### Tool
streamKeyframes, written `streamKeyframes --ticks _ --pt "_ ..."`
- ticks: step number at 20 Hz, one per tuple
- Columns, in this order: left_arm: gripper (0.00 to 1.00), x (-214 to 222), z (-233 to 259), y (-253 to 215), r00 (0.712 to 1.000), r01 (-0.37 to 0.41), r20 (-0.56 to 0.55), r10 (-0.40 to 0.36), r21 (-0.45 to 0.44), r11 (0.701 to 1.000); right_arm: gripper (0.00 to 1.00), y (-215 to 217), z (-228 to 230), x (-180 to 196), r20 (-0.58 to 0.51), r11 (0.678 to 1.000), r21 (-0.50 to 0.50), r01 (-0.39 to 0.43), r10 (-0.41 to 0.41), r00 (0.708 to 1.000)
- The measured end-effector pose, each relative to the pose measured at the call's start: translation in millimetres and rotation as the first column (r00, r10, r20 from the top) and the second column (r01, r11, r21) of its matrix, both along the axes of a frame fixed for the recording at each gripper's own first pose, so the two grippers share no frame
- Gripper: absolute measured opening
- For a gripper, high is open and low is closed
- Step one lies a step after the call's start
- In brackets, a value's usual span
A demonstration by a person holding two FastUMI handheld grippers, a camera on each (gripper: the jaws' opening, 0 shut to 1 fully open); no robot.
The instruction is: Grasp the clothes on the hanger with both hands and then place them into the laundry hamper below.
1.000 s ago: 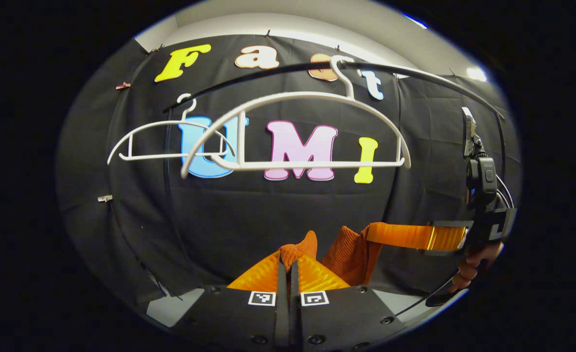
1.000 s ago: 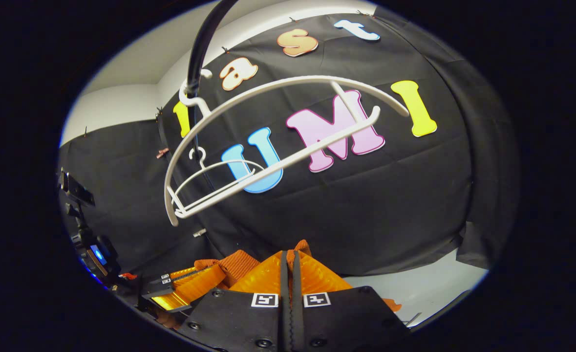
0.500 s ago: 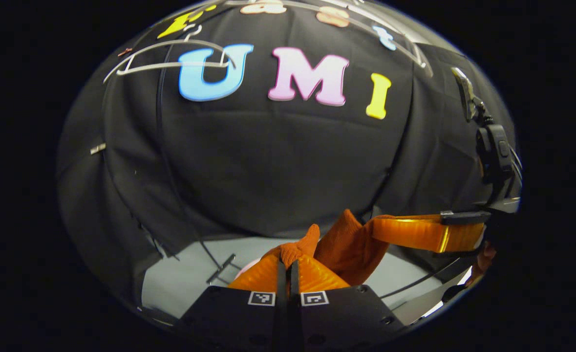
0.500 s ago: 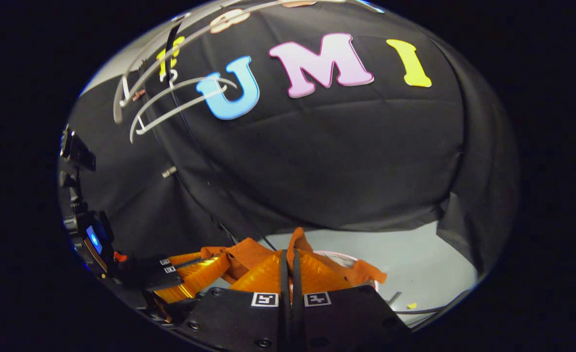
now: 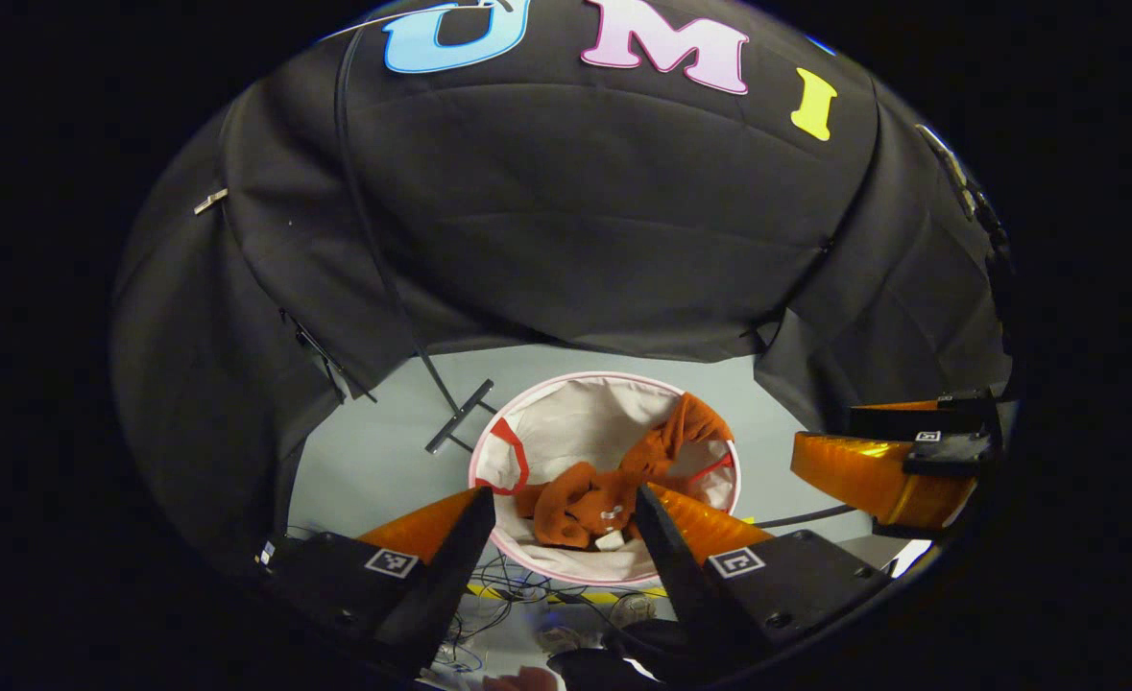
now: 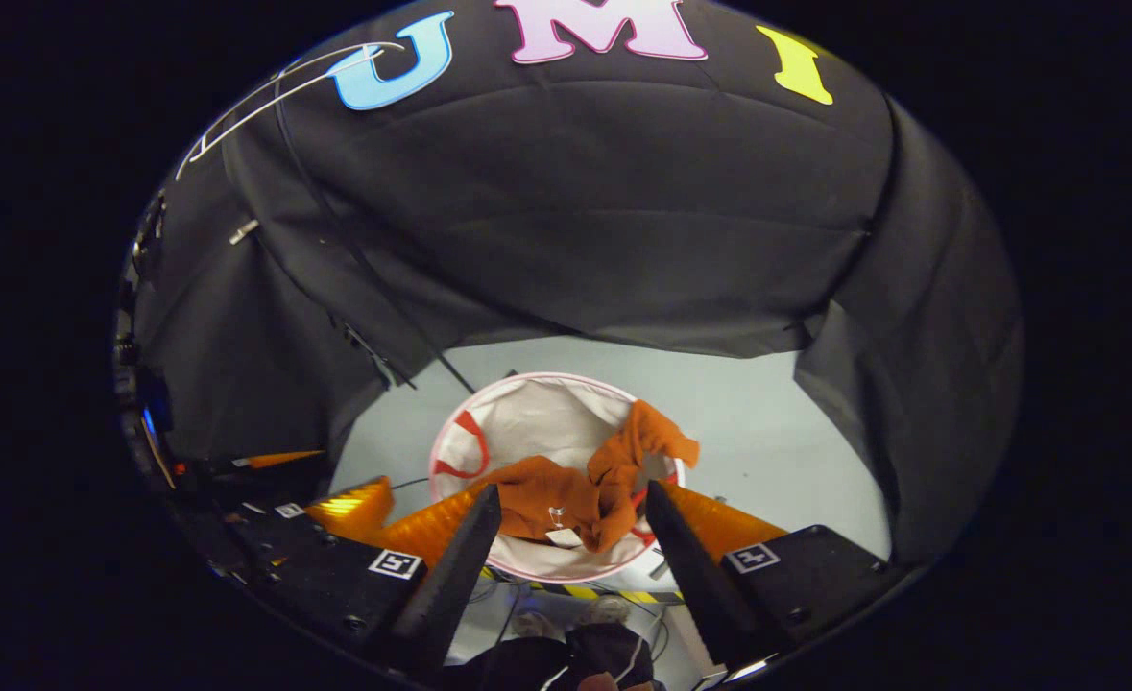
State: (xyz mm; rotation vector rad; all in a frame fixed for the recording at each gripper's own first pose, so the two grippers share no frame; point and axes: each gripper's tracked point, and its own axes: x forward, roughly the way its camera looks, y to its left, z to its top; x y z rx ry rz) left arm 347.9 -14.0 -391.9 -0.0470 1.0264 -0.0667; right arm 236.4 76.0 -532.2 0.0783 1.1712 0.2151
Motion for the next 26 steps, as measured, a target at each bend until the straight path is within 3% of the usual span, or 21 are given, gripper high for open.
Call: streamKeyframes --ticks 1,9,10,12,14,19,23,26 --pt "0.95 7 7 0 1.0 0.008 0.003 -0.008 -0.002 1.0 0.99 1 0 0 -0.005 1.0 0.008 0.009 -0.009 1.0" --pt "0.96 -6 148 -4 0.996 0.027 0.08 -0.026 -0.009 1.0 0.99 -2 35 3 0.062 0.999 0.011 0.053 -0.054 0.997" --pt "0.96 -24 120 7 0.996 0.027 0.088 -0.026 -0.011 1.0 0.99 -3 46 7 0.088 0.998 0.013 0.061 -0.061 0.994" --pt "0.96 -29 110 20 0.992 0.022 0.125 -0.021 -0.006 1.0 0.99 -1 72 11 0.138 0.997 0.017 0.073 -0.074 0.988" --pt "0.96 -25 134 22 0.984 0.019 0.177 -0.018 -0.005 1.0 0.99 -4 97 14 0.197 0.995 0.017 0.096 -0.098 0.976" --pt "0.96 -27 222 39 0.936 -0.004 0.353 0.002 0.005 1.0 0.99 -12 180 20 0.357 0.991 0.033 0.129 -0.132 0.925" --pt "0.96 -44 297 47 0.886 0.006 0.464 0.0 -0.012 1.0 0.98 -10 250 18 0.501 0.992 0.013 0.123 -0.113 0.858" --pt "0.96 -52 350 58 0.828 -0.01 0.559 0.026 -0.032 0.999 0.98 2 304 3 0.581 0.993 0.023 0.117 -0.108 0.807"
